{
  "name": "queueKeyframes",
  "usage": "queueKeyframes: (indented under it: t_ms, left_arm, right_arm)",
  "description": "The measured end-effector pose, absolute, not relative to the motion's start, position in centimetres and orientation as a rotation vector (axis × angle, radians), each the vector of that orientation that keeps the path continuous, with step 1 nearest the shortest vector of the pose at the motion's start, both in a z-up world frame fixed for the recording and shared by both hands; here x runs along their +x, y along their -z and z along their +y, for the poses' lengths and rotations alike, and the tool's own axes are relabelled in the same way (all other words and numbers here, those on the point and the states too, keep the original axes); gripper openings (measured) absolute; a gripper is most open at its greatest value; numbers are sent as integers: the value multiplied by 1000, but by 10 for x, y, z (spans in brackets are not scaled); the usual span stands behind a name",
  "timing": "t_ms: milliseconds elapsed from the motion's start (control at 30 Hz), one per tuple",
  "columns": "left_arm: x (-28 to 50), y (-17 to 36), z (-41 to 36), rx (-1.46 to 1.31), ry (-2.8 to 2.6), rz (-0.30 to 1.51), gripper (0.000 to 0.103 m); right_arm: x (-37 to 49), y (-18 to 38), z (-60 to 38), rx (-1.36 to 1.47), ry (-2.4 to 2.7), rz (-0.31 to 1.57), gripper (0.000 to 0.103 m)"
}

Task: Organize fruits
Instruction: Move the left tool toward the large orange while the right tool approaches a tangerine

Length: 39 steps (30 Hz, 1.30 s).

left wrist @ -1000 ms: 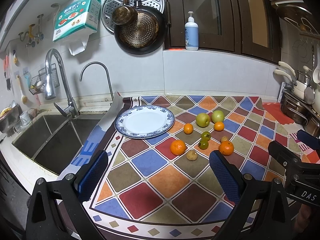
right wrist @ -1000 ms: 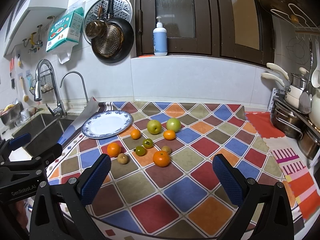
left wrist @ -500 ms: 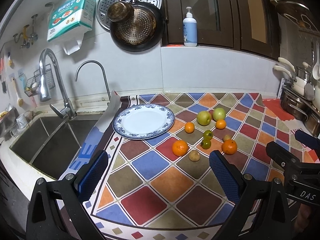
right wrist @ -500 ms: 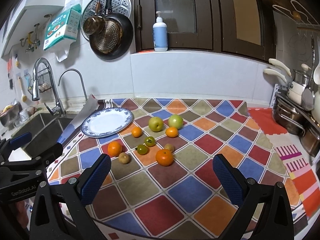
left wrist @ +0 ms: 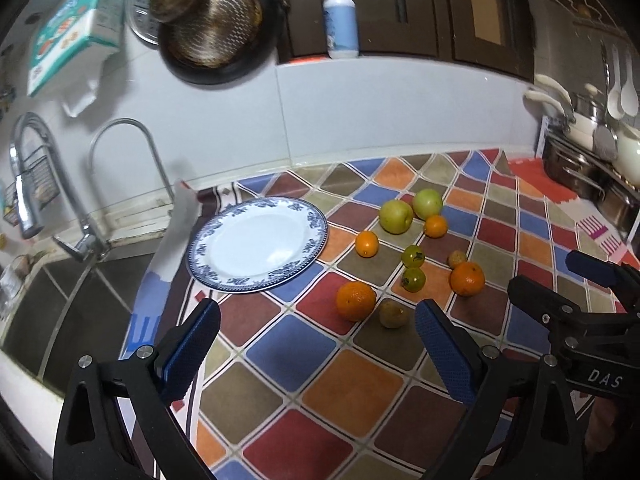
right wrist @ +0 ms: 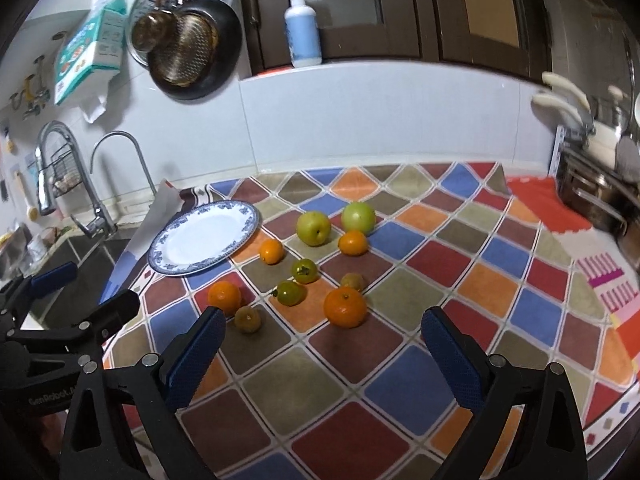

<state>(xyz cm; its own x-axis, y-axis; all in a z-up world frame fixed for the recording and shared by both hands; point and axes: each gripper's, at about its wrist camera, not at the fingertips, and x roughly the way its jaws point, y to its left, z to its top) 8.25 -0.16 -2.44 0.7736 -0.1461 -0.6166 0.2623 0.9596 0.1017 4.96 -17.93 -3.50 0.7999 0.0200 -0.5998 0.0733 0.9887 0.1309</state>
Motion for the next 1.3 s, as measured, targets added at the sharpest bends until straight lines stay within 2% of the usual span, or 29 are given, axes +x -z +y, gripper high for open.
queueKeyframes:
  t_ms: [300, 633, 867, 1067, 1200, 1300]
  left_arm:
    - [125, 49, 0, 155, 321, 741, 93]
    - [162, 80, -12, 132, 393, 849, 80]
    - [179, 98, -17, 123, 432, 917, 76]
    - [186, 106, -20, 116, 450, 941, 66]
    - [189, 110, -22, 109, 474, 958, 51]
    - [191, 112, -22, 98, 491, 971, 44]
  right_arm:
    - [85, 56, -175, 168, 56, 733, 90]
    - [120, 83, -181, 176, 72, 844, 81]
    - [138, 100, -185, 198, 63, 899, 73]
    - [145, 109, -188, 207, 69, 932, 67]
    - [148, 112, -189, 209, 71, 939, 62]
    - [148, 113, -189, 210, 70, 940, 59]
